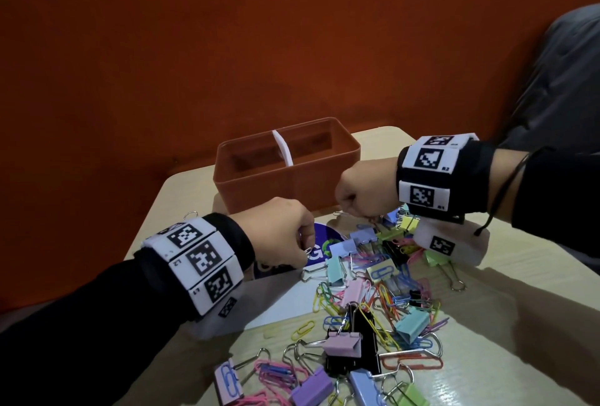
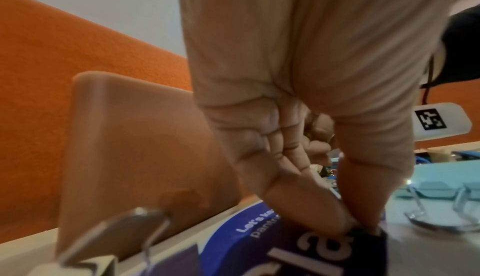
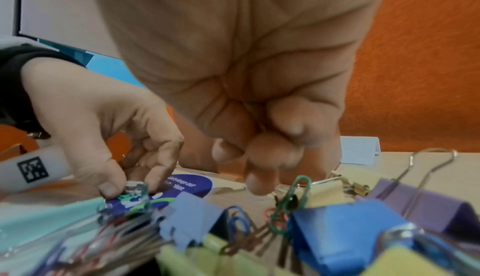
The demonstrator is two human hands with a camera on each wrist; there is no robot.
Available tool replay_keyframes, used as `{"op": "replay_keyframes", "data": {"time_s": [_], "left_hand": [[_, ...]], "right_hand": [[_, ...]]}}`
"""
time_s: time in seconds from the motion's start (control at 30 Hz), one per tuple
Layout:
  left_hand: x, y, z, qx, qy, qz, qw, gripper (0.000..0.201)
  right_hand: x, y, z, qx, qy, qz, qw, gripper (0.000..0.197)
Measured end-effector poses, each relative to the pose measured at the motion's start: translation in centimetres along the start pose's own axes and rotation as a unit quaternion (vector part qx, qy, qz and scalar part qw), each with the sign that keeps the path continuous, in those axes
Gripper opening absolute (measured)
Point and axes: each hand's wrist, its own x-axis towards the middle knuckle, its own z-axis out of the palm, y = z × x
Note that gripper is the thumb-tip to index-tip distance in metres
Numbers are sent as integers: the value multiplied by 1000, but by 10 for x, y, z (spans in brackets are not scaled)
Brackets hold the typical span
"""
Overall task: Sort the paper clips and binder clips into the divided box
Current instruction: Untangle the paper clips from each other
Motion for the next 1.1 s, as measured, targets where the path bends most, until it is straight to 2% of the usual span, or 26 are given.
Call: {"op": "replay_keyframes", "data": {"time_s": [0.1,0.2,0.33,0.47,0.63,0.73,0.87,1.0,1.1], "left_hand": [[0,0,1,5,2,2,1000,11],[-1,-1,2,4,8,7,1000,5],[0,-6,0,7,33,-9,999,17],[-1,-9,-2,-15,22,-34,999,30],[-2,-9,-4,-17,46,-36,998,27],[-3,-13,-4,0,60,-44,997,24],[-7,-13,0,64,45,-25,997,28],[-4,-6,1,77,65,1,995,13],[0,-2,2,72,52,0,996,17]], "right_hand": [[4,-5,5,-55,-33,9,998,29],[3,-8,7,-98,-59,18,993,13],[1,-8,4,-115,-58,14,992,13],[0,-10,8,-126,-52,11,991,13],[1,-15,13,-126,-94,17,987,14],[-3,-15,11,-90,-93,20,991,27],[-9,-12,-9,-5,-22,5,1000,12],[-12,-11,-27,108,36,8,993,14],[-11,-12,-35,147,49,15,988,18]]}}
